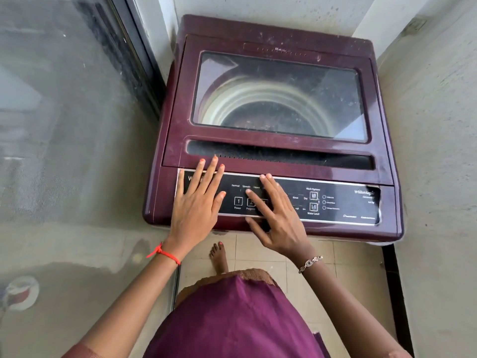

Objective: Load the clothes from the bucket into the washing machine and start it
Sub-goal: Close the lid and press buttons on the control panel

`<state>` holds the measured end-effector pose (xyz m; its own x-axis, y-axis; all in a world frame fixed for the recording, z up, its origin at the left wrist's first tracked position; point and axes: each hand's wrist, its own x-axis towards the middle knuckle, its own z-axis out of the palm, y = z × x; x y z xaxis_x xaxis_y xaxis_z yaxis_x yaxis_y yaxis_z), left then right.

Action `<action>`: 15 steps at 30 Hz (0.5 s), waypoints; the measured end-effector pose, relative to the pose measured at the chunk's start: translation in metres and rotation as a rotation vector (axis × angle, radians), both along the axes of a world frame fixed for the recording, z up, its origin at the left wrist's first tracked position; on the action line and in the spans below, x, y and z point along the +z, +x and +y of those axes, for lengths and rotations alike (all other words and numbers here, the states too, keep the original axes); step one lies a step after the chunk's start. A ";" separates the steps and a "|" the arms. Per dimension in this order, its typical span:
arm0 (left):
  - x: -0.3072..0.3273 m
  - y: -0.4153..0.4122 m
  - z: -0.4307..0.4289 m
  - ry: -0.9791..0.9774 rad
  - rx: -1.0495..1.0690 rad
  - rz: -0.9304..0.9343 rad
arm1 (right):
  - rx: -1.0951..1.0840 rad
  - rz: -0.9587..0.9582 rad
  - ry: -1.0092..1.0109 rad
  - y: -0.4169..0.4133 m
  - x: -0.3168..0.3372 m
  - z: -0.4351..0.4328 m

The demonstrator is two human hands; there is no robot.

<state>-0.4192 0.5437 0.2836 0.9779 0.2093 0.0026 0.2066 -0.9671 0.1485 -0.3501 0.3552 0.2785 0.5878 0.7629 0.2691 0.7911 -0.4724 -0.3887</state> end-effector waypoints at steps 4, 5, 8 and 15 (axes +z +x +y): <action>-0.002 -0.001 0.000 0.016 0.018 -0.032 | 0.033 -0.143 -0.115 0.001 -0.005 0.001; -0.002 0.001 0.000 0.016 0.025 -0.039 | 0.043 -0.167 -0.128 0.001 -0.007 0.001; -0.002 0.002 -0.004 0.023 0.035 -0.053 | 0.043 -0.213 -0.133 0.001 -0.009 0.001; -0.004 -0.001 -0.010 0.061 0.072 -0.052 | 0.038 -0.187 -0.072 -0.002 -0.011 0.000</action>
<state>-0.4203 0.5337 0.2793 0.9585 0.2769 0.0673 0.2694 -0.9576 0.1025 -0.3523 0.3556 0.2677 0.5032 0.8049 0.3144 0.8640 -0.4622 -0.1997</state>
